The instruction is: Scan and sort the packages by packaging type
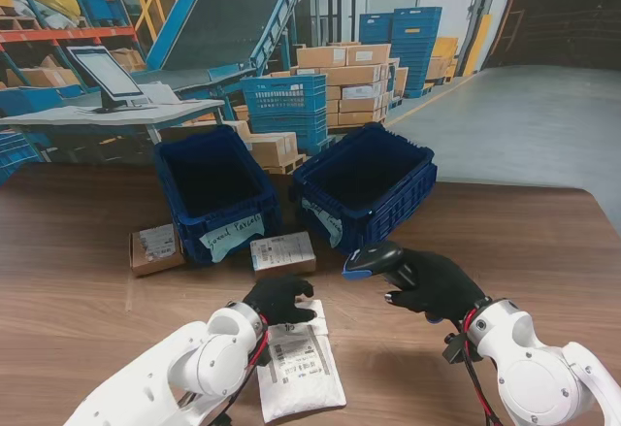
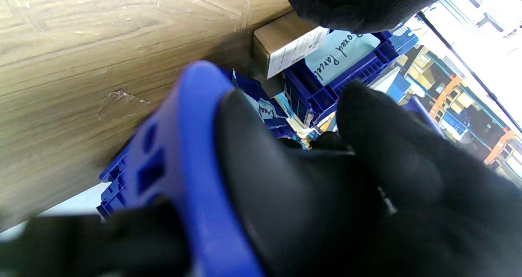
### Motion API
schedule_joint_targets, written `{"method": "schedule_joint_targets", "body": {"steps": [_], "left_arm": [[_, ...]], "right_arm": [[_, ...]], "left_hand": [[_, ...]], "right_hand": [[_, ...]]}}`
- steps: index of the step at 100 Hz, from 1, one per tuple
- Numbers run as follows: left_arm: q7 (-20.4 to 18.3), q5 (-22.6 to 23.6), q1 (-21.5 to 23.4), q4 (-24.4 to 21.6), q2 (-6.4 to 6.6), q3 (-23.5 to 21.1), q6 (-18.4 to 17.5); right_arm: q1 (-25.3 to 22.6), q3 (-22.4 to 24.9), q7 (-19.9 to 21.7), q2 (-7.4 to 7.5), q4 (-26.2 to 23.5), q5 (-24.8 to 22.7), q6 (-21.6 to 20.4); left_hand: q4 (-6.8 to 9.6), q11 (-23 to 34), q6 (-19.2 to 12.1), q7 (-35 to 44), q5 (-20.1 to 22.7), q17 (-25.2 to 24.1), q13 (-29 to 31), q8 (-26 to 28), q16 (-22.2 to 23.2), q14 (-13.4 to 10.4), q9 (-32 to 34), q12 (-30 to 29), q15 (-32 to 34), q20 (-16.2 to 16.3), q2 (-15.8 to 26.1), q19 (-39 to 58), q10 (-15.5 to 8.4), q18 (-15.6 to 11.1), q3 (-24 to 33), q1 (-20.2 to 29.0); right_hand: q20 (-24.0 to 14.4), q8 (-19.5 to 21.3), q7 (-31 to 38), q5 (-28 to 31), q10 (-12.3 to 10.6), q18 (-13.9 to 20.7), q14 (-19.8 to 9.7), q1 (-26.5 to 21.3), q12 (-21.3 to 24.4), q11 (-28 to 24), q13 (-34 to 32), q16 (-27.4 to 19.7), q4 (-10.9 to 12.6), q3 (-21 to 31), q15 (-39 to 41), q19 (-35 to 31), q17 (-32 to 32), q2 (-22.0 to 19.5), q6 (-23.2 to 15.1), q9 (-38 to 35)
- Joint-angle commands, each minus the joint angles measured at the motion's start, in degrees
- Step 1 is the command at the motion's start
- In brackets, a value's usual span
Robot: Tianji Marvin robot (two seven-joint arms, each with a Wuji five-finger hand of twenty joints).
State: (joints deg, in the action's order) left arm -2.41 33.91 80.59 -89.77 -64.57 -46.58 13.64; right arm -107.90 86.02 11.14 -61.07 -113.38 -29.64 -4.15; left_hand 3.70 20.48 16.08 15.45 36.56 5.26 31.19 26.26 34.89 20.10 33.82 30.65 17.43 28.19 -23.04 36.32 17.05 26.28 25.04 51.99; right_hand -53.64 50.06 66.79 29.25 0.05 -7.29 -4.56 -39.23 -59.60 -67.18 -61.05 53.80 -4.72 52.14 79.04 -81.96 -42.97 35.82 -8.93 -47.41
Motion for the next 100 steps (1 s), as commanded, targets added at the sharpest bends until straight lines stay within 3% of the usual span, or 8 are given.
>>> {"method": "schedule_joint_targets", "body": {"steps": [1,25,42,59,76,100], "left_arm": [[-1.3,0.4,1.6,-1.8,0.98,-1.0,-0.8],[-6.2,4.0,8.2,-7.0,3.17,-9.6,-8.2],[-12.1,0.4,12.8,-10.9,4.31,-15.8,-12.5],[-16.8,-1.0,15.1,-13.3,5.27,-19.3,-15.0],[-20.3,-2.0,15.3,-13.6,6.02,-20.2,-17.3],[-20.1,-3.1,11.5,-10.4,6.02,-15.6,-18.1]], "right_arm": [[-0.4,-0.1,0.5,-0.51,-1.1,-0.3,0.5],[-0.5,-0.5,-0.1,-0.61,-1.5,-0.6,0.7],[-0.2,-0.9,-0.3,-0.62,-1.3,-0.8,0.8],[0.5,-1.5,-0.7,-0.67,-1.0,-1.0,0.8],[0.9,-1.9,-1.0,-0.72,-0.9,-1.1,0.9],[0.4,-1.6,-1.2,-0.76,-1.1,-1.1,1.0]], "left_hand": [[1.22,-0.3,1.1,-1.2,-0.2,-0.3,1.4,-0.3,0.4,1.7,-0.7,-0.5,1.6,0.9,1.7,0.6,0.5,1.6,-1.8,-1.1],[1.01,-1.6,0.7,-2.4,0.3,0.0,1.4,0.2,-2.2,1.3,-0.5,-1.9,-0.6,0.1,2.4,-0.9,0.2,0.7,-2.6,-1.3],[0.84,-1.7,1.0,-3.0,0.5,0.4,1.8,0.0,-2.0,1.7,-0.2,-2.2,0.3,0.2,3.3,-0.4,0.5,1.0,-3.2,-0.8],[0.78,-1.9,1.0,-3.5,0.5,0.4,1.8,0.0,-2.1,1.6,-0.2,-2.5,0.5,0.4,4.1,-0.1,0.5,0.9,-3.8,0.0],[0.88,-2.0,1.0,-3.7,0.7,0.6,2.3,0.0,-1.9,1.6,-0.1,-2.6,0.9,0.5,4.8,0.3,0.5,0.9,-4.5,1.0],[1.19,-2.1,0.8,-3.8,0.6,0.3,2.0,0.1,-2.1,1.3,-0.4,-2.8,0.7,0.4,5.3,0.3,0.4,0.7,-5.4,1.9]], "right_hand": [[-0.8,0.5,0.2,0.6,0.8,-0.1,-4.1,-3.7,-0.9,-1.0,-3.3,2.5,-0.2,3.9,3.5,-0.4,-0.3,-0.2,-4.4,-1.1],[-0.8,0.5,0.1,0.6,0.8,-0.1,-4.1,-3.7,-0.9,-1.0,-3.3,2.5,-0.2,3.9,3.5,-0.4,-0.3,-0.2,-4.4,-1.1],[-0.8,0.5,0.1,0.6,0.8,-0.1,-4.1,-3.6,-0.9,-1.0,-3.3,2.5,-0.2,3.8,3.5,-0.4,-0.3,-0.3,-4.4,-1.1],[-0.8,0.5,0.1,0.6,0.8,0.0,-4.1,-3.6,-0.9,-1.0,-3.3,2.5,-0.2,3.8,3.5,-0.4,-0.3,-0.3,-4.4,-1.1],[-0.8,0.5,0.1,0.6,0.7,-0.1,-4.1,-3.7,-0.9,-0.9,-3.3,2.5,-0.2,3.8,3.5,-0.3,-0.3,-0.4,-4.4,-1.1],[-0.8,0.5,0.0,0.4,0.6,-0.1,-4.1,-3.7,-0.9,-0.9,-3.3,2.4,-0.2,3.7,3.4,-0.3,-0.2,-0.5,-4.3,-1.1]]}}
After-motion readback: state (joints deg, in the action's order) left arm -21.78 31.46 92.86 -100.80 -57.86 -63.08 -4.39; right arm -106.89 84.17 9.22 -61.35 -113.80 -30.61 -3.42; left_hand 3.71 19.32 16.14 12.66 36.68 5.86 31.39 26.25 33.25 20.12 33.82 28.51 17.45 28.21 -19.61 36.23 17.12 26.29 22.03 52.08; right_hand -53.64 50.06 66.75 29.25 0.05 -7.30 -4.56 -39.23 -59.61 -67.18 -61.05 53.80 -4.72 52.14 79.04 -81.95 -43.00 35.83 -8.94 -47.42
